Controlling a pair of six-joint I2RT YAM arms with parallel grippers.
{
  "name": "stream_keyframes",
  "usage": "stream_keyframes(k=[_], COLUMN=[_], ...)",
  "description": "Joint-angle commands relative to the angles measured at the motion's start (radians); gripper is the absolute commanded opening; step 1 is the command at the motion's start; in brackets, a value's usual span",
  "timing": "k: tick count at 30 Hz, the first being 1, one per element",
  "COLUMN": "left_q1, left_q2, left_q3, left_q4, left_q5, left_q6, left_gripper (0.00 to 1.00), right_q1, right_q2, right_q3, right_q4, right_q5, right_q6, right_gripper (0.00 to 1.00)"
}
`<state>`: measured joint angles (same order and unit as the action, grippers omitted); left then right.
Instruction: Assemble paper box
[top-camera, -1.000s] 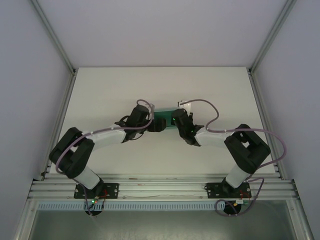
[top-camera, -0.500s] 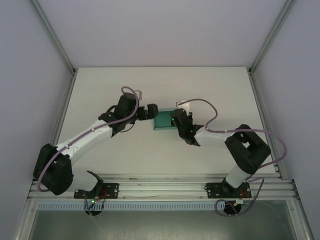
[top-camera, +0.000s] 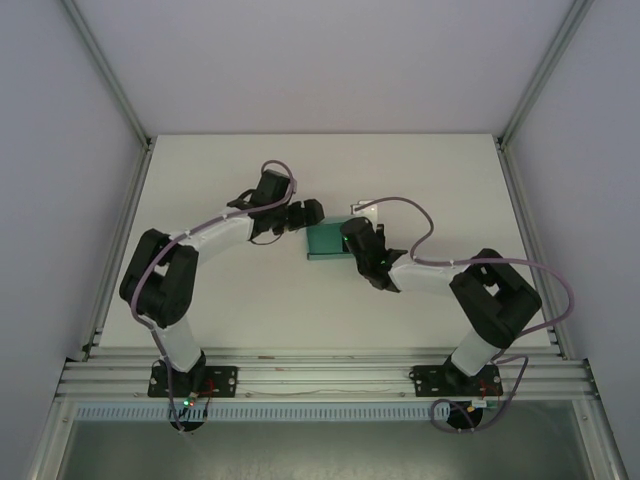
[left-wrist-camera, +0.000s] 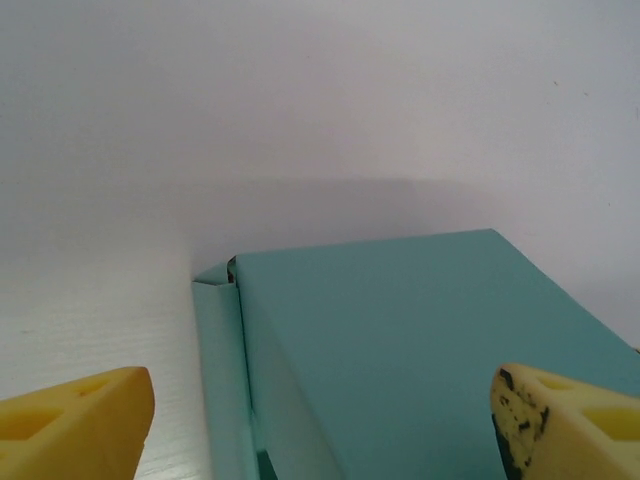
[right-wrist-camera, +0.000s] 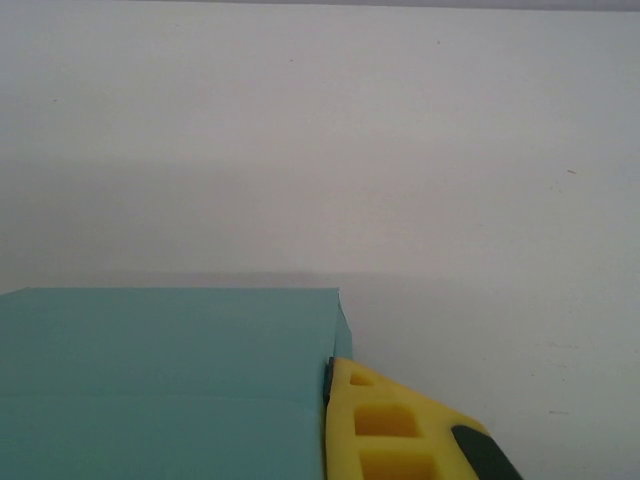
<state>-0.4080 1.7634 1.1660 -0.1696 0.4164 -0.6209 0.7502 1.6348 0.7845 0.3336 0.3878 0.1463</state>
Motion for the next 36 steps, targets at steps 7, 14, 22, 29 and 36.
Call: stream_keyframes(k=[7,14,22,29,36], left_q1=[0.001,0.001,0.001,0.001,0.001], left_q2=[0.055,0.075,0.076,0.089,0.116], left_q3=[-0.073,-0.135,-0.16,-0.17,-0.178], left_q4=[0.1,0.163,0.195,0.217,0.24], left_q5=[0.065,0.078,0.075,0.074,0.109], left_q6=[-0.046,-0.071,-0.071,-0.065,-0.038], left_gripper=[0.72,0.65,0.58,0.56,0.52], right_q1=[0.017,0.017,0.017,0.017,0.014], right_q2=[0.016,0.002,-0.092,-0.337,-0.538], right_q3=[-0.064,-0.08,-0.086,-0.191,-0.247], right_q4=[-0.154,-0.154,-0.197,-0.276,-0.294], right_q5=[-0.026,-0.048,-0.108,-0.183,-0.191], right_q6=[-0.111,-0.106,-0.064,-0.012,0.056], right_gripper=[0.0,0.01,0.19,0.47,0.79])
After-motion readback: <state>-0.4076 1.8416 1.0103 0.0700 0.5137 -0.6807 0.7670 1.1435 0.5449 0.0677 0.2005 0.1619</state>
